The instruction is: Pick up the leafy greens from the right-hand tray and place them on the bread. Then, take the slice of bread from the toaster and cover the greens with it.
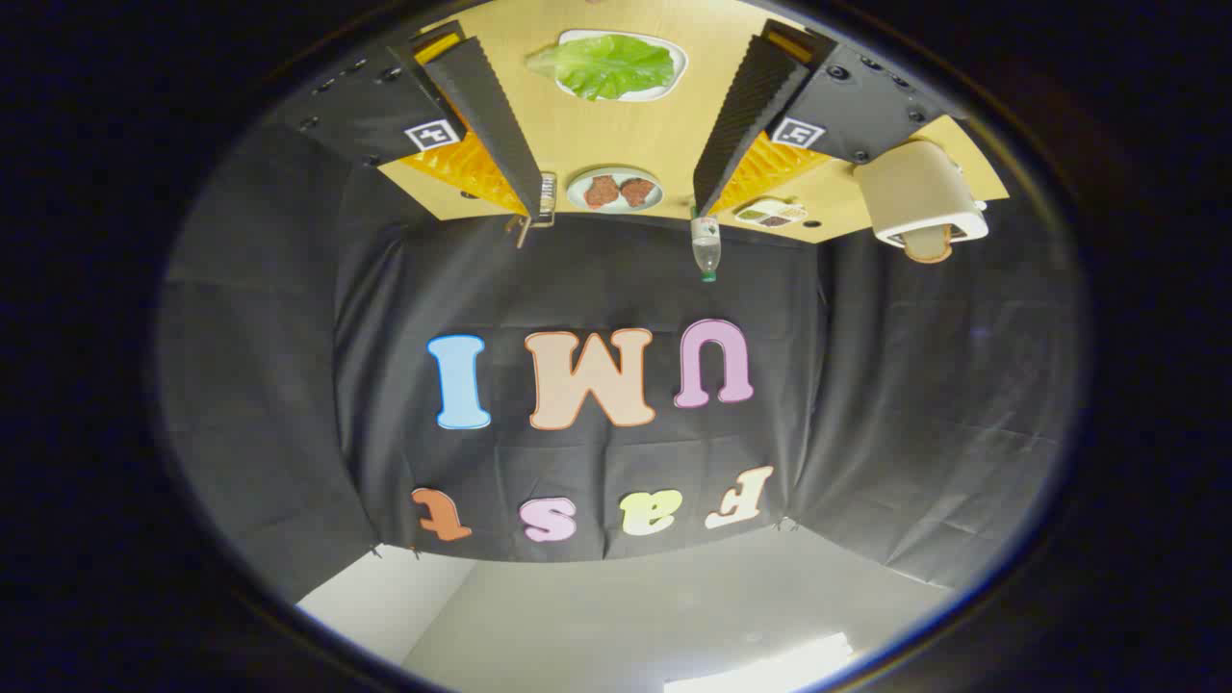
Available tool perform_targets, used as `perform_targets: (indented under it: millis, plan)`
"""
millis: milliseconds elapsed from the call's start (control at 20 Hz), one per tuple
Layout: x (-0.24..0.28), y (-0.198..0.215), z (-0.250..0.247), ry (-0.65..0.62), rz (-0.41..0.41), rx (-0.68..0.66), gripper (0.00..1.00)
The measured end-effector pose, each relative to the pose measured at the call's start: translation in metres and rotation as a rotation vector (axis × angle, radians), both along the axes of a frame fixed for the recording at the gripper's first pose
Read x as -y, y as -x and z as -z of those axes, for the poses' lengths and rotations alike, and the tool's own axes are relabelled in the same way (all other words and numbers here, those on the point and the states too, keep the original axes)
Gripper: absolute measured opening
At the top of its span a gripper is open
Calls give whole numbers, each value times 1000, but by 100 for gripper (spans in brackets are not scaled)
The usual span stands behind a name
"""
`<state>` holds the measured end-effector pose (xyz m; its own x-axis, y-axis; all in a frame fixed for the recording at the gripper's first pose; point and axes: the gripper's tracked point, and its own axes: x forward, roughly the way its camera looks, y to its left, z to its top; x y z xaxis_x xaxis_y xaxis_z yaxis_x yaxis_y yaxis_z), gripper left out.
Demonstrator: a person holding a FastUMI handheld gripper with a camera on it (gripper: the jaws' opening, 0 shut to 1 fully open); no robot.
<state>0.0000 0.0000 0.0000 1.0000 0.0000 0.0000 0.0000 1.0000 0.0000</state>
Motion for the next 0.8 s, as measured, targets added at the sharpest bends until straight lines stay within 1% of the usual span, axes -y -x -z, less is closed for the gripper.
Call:
perform_targets:
  millis: [350,800]
  plan:
    - [1,-6,14,25,21,-40,100]
    - [11,-9,26,18,31,-78,100]
